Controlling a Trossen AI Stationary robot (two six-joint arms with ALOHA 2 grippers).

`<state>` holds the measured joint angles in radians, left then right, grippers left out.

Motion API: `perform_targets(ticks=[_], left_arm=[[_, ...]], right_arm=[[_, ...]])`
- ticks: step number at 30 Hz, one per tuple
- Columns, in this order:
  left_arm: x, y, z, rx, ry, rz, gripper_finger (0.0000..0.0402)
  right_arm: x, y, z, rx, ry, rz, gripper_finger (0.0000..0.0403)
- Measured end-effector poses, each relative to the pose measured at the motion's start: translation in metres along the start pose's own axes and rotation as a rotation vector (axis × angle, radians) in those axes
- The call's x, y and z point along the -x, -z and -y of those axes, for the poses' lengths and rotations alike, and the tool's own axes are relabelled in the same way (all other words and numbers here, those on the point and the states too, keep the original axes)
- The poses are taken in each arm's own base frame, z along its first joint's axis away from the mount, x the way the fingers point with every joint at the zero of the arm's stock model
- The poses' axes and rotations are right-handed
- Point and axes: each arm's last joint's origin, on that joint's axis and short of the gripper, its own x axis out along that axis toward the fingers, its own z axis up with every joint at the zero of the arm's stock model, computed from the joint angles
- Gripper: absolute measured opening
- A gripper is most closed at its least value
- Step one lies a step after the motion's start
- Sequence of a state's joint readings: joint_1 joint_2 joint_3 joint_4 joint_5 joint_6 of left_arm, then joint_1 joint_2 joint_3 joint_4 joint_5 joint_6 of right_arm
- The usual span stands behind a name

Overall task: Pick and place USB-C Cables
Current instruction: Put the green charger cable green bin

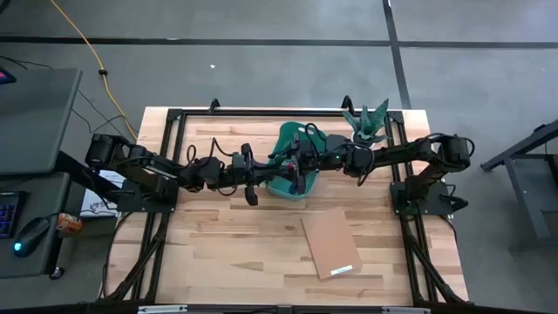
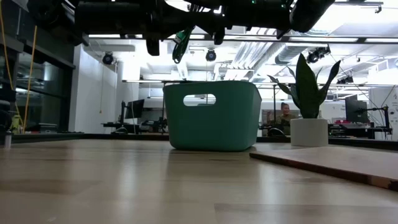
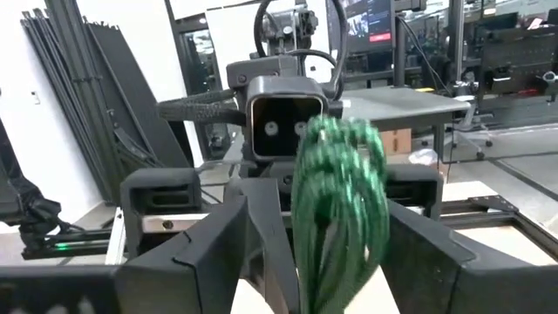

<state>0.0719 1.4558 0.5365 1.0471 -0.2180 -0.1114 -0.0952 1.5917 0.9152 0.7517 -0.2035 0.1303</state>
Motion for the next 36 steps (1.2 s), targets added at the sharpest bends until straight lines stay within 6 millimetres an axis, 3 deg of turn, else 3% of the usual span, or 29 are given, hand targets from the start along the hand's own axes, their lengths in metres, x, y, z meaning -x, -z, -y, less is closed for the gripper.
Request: perform_targets(ticks=[4, 10, 11, 19, 27, 32, 36], left_arm=[[0.0, 0.0, 0.0, -0.008, -0.003, -0.003, 0.0], [0.0, 0.001, 0.0, 0.013, -0.004, -0.01, 0.0012], [0.0, 0.001, 0.0, 0.013, -0.004, -0.015, 0.0015], [0.0, 0.003, 0.0, 0.001, 0.022, -0.041, 0.0063], [0.01, -0.007, -0.006, -0.022, -0.017, -0.125, 0.0158], [0.034, -0.032, -0.012, -0.078, -0.049, -0.181, 0.0205], [0.065, -0.04, -0.017, -0.087, -0.046, -0.133, 0.0227]], right_arm=[[0.0, 0.001, 0.0, -0.007, 0.001, -0.007, 0.0189], [0.001, 0.004, 0.003, -0.007, 0.007, -0.045, 0.0028], [0.001, 0.004, 0.004, -0.003, 0.011, -0.049, 0.0017], [0.007, 0.0, 0.002, 0.0, 0.047, -0.098, 0.0008], [0.022, -0.011, -0.003, 0.064, 0.181, -0.19, 0.0004], [0.037, -0.016, -0.006, 0.116, 0.243, -0.237, 0.0003], [0.057, -0.017, -0.008, 0.137, 0.282, -0.207, 0.0002]])
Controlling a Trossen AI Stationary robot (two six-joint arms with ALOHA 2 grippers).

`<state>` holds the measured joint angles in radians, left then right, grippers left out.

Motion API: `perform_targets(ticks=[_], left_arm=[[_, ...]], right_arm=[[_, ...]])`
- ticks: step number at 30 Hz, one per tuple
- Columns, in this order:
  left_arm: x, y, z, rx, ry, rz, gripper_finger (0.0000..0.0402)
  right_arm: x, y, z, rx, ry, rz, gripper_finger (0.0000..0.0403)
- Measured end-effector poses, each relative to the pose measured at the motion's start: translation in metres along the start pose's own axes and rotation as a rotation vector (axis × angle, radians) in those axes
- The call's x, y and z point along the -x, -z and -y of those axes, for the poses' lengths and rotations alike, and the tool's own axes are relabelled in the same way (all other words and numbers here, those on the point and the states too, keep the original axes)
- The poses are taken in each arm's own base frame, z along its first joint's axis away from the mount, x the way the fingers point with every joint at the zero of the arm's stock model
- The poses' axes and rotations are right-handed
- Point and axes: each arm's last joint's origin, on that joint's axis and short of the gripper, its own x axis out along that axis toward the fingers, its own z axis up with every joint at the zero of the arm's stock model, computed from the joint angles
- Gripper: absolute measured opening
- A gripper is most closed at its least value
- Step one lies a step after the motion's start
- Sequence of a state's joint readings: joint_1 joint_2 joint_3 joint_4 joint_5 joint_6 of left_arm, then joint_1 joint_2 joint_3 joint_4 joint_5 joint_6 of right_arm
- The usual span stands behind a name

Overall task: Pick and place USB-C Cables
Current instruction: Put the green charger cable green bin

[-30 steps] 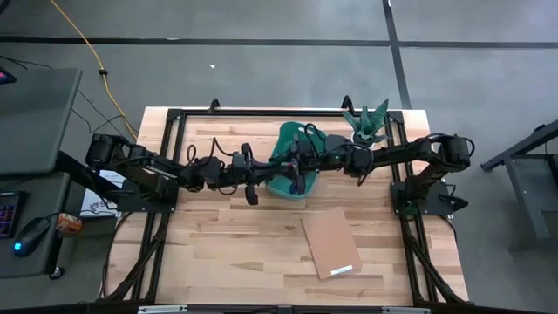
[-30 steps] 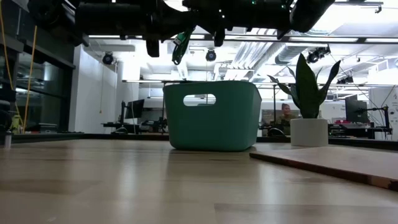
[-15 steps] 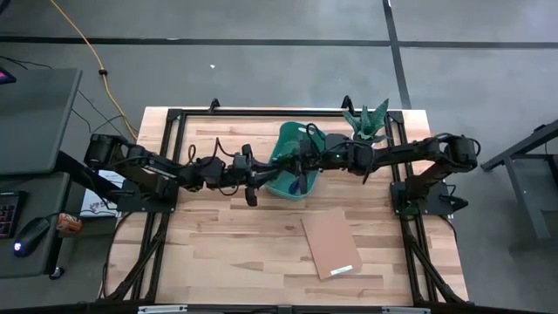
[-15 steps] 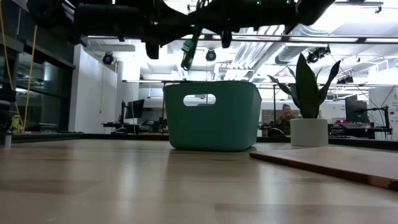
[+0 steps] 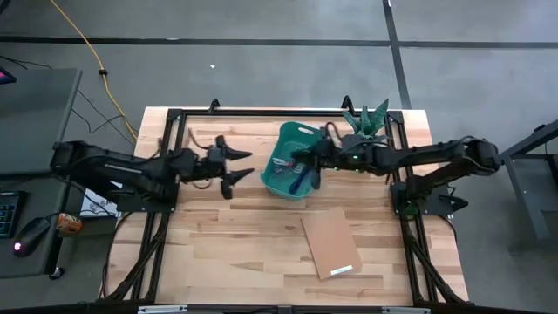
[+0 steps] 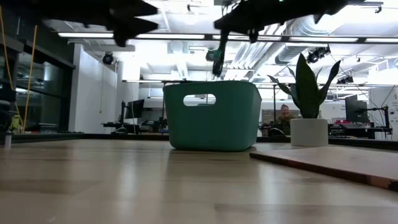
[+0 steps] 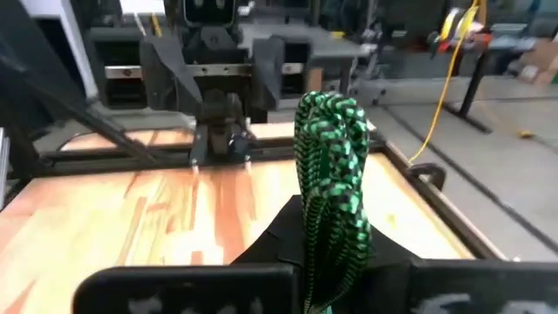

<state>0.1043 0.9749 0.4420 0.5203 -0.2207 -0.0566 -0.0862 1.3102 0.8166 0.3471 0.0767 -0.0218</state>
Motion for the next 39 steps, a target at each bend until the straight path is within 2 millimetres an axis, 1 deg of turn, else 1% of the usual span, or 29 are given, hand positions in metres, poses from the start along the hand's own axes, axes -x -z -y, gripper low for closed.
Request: perform_targets(ticks=[2, 5, 7, 9, 12, 18, 21, 24, 27, 29, 32, 36, 39], left_arm=[[0.016, 0.002, -0.004, 0.009, 0.002, 0.041, 0.0232], [0.034, 0.006, -0.008, 0.011, 0.018, 0.092, 0.0235], [0.042, 0.007, -0.008, 0.001, 0.063, 0.118, 0.0235], [0.047, 0.008, -0.008, 0.003, 0.096, 0.137, 0.0235], [0.05, 0.005, -0.009, 0.011, 0.098, 0.157, 0.0235], [0.048, 0.007, -0.009, 0.018, 0.097, 0.142, 0.0235], [0.048, 0.007, -0.009, 0.019, 0.097, 0.147, 0.0235], [0.049, 0.005, -0.009, 0.023, 0.098, 0.17, 0.0235], [0.049, 0.004, -0.009, 0.025, 0.098, 0.178, 0.0235], [0.049, 0.004, -0.009, 0.025, 0.098, 0.177, 0.0235], [0.049, 0.004, -0.009, 0.024, 0.098, 0.173, 0.0235], [0.049, 0.004, -0.009, 0.024, 0.097, 0.173, 0.0235], [0.049, 0.004, -0.009, 0.024, 0.095, 0.173, 0.0235]], right_arm=[[0.012, 0.001, 0.002, -0.004, 0.014, 0.063, 0.0002], [0.03, 0.005, 0.004, -0.014, 0.021, 0.167, 0.0002], [0.04, 0.005, 0.005, -0.018, 0.022, 0.208, 0.0001], [0.046, 0.006, 0.005, -0.024, 0.022, 0.227, 0.0001], [0.048, 0.008, 0.005, -0.035, 0.02, 0.22, 0.0001], [0.046, 0.009, 0.005, -0.032, 0.019, 0.217, 0.0001], [0.044, 0.006, 0.003, -0.069, 0.049, 0.214, 0.0001], [0.036, -0.009, -0.004, -0.046, 0.119, 0.167, 0.0001], [0.017, -0.018, -0.008, 0.032, 0.181, 0.037, 0.0], [0.0, -0.025, -0.004, 0.06, 0.198, -0.026, 0.0], [-0.025, -0.04, 0.003, 0.088, 0.174, -0.153, 0.0], [-0.056, -0.041, 0.011, 0.129, 0.171, -0.433, 0.0], [-0.074, -0.047, 0.013, 0.175, 0.158, -0.548, 0.0]])
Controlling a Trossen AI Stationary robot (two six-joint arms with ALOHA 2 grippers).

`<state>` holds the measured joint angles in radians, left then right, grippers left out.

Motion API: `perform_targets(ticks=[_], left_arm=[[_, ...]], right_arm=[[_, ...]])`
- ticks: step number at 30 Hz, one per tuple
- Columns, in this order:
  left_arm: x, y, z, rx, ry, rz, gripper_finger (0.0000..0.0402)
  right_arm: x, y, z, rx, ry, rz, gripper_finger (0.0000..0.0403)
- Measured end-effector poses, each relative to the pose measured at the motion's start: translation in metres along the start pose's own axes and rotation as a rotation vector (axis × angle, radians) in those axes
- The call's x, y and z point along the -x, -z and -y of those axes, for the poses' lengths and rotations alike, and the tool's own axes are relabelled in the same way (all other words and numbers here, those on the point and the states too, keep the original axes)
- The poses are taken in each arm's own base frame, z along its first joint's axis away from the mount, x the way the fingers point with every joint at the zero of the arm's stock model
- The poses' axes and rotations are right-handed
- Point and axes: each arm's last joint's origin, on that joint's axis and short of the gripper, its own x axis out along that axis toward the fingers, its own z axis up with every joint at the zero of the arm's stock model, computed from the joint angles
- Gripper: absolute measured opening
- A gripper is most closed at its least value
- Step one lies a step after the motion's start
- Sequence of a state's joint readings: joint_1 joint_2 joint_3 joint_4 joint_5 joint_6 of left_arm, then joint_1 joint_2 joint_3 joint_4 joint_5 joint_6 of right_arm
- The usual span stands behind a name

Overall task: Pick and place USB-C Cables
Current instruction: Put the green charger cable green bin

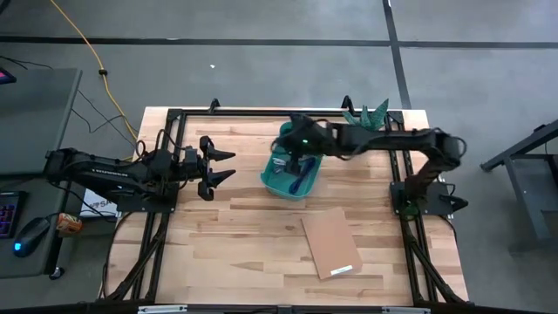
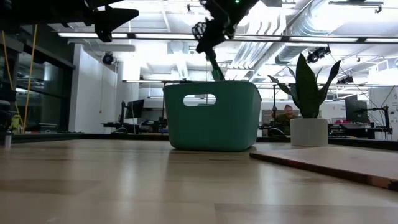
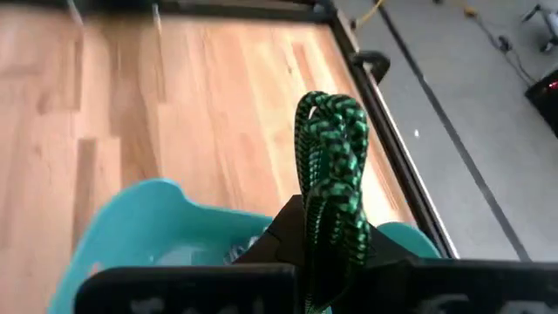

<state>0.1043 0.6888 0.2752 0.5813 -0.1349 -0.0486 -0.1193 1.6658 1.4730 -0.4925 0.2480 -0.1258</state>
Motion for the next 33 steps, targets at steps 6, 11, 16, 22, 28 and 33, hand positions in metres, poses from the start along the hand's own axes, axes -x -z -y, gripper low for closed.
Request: perform_targets(ticks=[6, 11, 16, 22, 28, 33], left_arm=[[0.0, 0.0, 0.0, 0.0, 0.001, -0.001, 0.0235], [0.0, 0.0, 0.0, 0.0, 0.001, -0.002, 0.0235], [0.0, 0.0, 0.0, 0.0, 0.0, -0.002, 0.0235], [0.0, 0.0, 0.0, 0.0, 0.001, -0.003, 0.0235], [0.0, 0.001, 0.0, -0.001, 0.0, -0.009, 0.0235], [0.0, 0.001, 0.0, -0.002, -0.005, -0.009, 0.0235]], right_arm=[[-0.018, -0.014, -0.001, 0.081, -0.064, -0.16, 0.0], [-0.021, -0.014, -0.003, 0.206, -0.185, -0.175, 0.0], [-0.036, 0.004, -0.008, 0.385, -0.286, -0.309, 0.0], [-0.07, 0.027, -0.005, 0.431, -0.336, -0.441, 0.0], [-0.105, 0.051, 0.003, 0.429, -0.364, -0.545, 0.0], [-0.123, 0.071, 0.009, 0.404, -0.384, -0.659, 0.0]])
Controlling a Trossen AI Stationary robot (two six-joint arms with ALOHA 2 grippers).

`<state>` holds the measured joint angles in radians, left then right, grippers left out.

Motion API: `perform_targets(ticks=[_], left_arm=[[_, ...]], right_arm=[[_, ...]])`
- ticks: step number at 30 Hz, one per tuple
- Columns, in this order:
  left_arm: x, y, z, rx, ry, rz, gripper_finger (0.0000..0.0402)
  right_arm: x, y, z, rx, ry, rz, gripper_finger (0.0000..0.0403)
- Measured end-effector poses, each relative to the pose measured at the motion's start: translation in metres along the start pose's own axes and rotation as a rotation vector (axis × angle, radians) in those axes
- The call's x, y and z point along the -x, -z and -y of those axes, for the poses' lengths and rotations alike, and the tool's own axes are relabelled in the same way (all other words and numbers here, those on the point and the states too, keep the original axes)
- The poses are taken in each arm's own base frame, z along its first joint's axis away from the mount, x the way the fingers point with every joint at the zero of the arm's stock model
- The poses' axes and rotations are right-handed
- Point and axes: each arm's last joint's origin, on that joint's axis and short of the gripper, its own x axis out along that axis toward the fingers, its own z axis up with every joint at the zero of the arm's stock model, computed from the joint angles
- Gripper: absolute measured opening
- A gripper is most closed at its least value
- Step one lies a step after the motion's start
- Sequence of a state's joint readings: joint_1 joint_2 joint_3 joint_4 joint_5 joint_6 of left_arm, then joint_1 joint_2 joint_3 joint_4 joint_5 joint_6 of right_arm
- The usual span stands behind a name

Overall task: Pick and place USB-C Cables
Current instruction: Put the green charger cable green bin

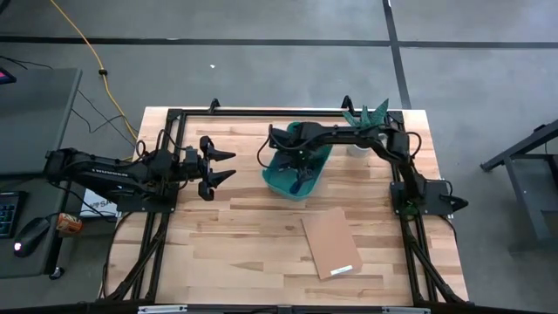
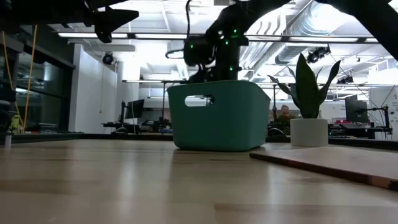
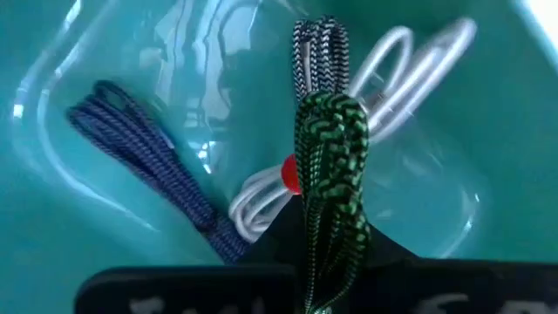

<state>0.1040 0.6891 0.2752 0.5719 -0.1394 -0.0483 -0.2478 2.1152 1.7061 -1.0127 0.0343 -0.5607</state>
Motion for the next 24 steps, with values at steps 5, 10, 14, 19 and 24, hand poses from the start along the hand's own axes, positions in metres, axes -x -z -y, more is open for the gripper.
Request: perform_targets(ticks=[5, 10, 14, 19, 24], left_arm=[[0.0, 0.0, 0.0, 0.0, -0.001, 0.0, 0.0235], [0.0, 0.0, 0.0, 0.0, -0.003, 0.0, 0.0235], [0.0, 0.0, 0.0, 0.0, -0.003, 0.0, 0.0235], [0.0, 0.0, 0.0, 0.0, -0.003, 0.0, 0.0235], [0.0, 0.0, 0.0, 0.0, -0.002, 0.0, 0.0235]], right_arm=[[-0.018, 0.001, 0.002, -0.021, -0.027, -0.043, 0.0001], [-0.027, 0.001, 0.003, -0.064, -0.017, -0.072, 0.0021], [-0.027, 0.001, 0.003, -0.067, -0.012, -0.07, 0.0037], [-0.027, 0.001, 0.003, -0.068, -0.01, -0.067, 0.0041], [-0.027, -0.001, 0.004, -0.068, -0.002, -0.054, 0.0042]])
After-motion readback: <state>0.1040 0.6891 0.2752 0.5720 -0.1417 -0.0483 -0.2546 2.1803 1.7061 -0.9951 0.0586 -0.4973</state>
